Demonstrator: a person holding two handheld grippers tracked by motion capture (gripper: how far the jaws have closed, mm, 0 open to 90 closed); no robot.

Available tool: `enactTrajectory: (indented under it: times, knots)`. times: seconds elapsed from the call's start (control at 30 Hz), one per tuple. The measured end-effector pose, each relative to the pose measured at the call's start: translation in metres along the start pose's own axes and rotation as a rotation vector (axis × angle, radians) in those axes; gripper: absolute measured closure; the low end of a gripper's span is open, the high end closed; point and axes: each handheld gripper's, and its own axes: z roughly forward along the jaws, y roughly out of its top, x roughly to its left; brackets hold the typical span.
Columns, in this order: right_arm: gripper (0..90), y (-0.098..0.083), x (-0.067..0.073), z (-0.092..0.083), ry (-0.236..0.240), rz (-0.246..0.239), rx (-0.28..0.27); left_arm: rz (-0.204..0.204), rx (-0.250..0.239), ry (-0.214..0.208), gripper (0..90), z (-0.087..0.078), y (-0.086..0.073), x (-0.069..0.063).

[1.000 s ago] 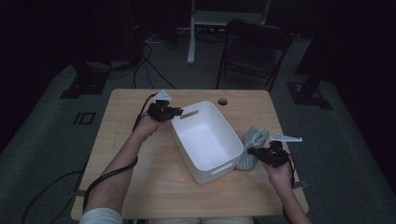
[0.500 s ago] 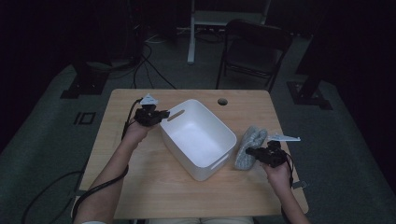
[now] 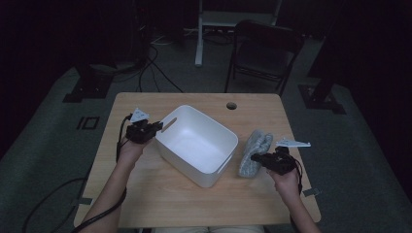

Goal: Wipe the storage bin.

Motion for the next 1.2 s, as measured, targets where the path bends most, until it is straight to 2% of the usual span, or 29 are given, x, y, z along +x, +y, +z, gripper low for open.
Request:
enactTrajectory:
  times: [0.23, 0.37, 0.47, 0.5, 0.63, 0.8, 1.2]
  knots:
    - [73.5, 0.018, 0.028, 0.004, 0.070, -0.054, -0.031, -0.046, -0.013, 0.080, 85.4, -0.017, -0.013, -0.011]
    - [73.5, 0.027, 0.036, 0.016, 0.037, -0.094, -0.027, -0.047, -0.026, 0.088, 85.4, -0.019, -0.016, -0.014]
    - [73.5, 0.031, 0.034, 0.029, 0.034, -0.089, -0.013, -0.044, -0.024, 0.074, 85.0, -0.020, -0.015, -0.013]
    - [73.5, 0.031, 0.033, 0.033, 0.037, -0.087, -0.013, -0.044, -0.039, 0.067, 84.4, -0.020, -0.017, -0.013]
    - [73.6, 0.030, 0.029, 0.038, 0.037, -0.070, -0.026, -0.035, -0.042, 0.069, 84.0, -0.020, -0.018, -0.014]
    - [73.7, 0.028, 0.029, 0.041, 0.024, -0.073, -0.018, -0.035, -0.050, 0.057, 83.9, -0.020, -0.019, -0.013]
    - [73.8, 0.013, 0.016, 0.060, -0.014, -0.033, 0.061, -0.032, -0.059, 0.062, 83.7, -0.019, -0.020, -0.014]
